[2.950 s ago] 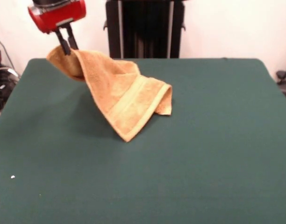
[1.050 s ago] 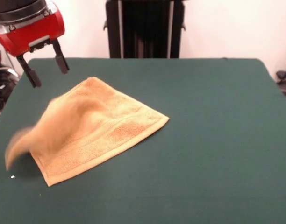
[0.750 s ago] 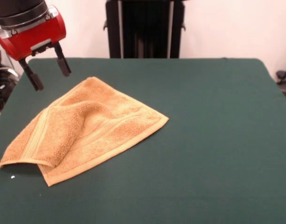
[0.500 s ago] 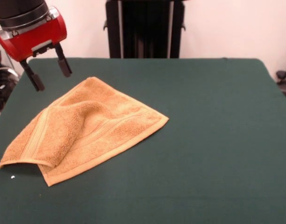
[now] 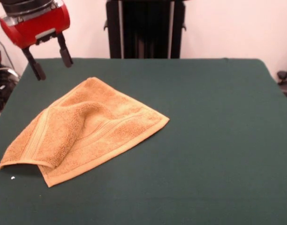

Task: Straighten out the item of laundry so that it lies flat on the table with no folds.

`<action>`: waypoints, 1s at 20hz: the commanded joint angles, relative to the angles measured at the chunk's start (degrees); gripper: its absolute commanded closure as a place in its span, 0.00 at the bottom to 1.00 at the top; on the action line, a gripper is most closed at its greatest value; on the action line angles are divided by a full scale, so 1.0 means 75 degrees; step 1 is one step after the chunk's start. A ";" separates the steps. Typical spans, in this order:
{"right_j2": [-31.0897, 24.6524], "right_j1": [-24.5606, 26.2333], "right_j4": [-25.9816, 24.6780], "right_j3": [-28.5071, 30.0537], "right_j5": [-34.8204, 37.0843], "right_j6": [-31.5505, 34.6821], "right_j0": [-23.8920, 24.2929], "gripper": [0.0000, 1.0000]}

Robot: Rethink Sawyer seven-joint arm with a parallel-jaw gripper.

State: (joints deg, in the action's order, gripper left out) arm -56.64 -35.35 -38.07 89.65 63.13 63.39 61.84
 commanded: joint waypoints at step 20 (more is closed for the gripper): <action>0.2976 -0.1775 0.0185 0.4270 -0.5047 0.4311 -0.1966 0.00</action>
State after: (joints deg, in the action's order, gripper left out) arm -43.48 -48.79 -37.86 112.40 32.68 74.61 53.47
